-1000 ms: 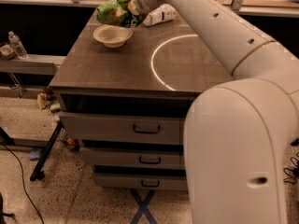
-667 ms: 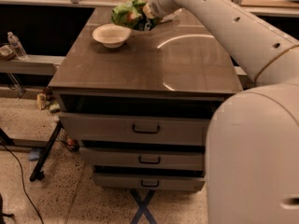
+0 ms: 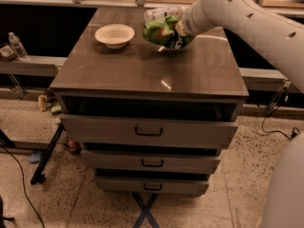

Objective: Pick green rice chip bag from paper bowl and place on counter

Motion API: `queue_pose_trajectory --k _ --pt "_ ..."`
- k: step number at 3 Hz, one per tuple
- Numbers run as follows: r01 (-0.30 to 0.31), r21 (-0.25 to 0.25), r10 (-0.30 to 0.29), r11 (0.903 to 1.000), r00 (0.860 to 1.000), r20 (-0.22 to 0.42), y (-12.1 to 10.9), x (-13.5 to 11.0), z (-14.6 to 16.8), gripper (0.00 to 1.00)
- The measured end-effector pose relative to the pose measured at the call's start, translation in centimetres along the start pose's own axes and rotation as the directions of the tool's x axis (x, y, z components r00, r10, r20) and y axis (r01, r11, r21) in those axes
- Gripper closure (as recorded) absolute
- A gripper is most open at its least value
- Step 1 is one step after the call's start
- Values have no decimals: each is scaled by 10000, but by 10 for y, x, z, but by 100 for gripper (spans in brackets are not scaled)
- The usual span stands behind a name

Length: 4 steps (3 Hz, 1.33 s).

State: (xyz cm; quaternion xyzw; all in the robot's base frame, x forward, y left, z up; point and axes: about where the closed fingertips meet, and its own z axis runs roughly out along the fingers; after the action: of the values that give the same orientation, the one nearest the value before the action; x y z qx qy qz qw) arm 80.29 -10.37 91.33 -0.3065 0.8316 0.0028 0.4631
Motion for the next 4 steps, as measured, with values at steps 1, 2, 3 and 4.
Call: queue_pose_trajectory --k 1,2,3,4 --pt "-155 -186 150 9997 9996 -245 5 20 -10 54" --pt "-255 -442 243 9987 9993 -274 13 31 -19 31" --pt "-428 -689 437 9967 9990 118 14 45 -34 7" --pt "-638 -793 689 9948 9957 624 3 59 -52 0"
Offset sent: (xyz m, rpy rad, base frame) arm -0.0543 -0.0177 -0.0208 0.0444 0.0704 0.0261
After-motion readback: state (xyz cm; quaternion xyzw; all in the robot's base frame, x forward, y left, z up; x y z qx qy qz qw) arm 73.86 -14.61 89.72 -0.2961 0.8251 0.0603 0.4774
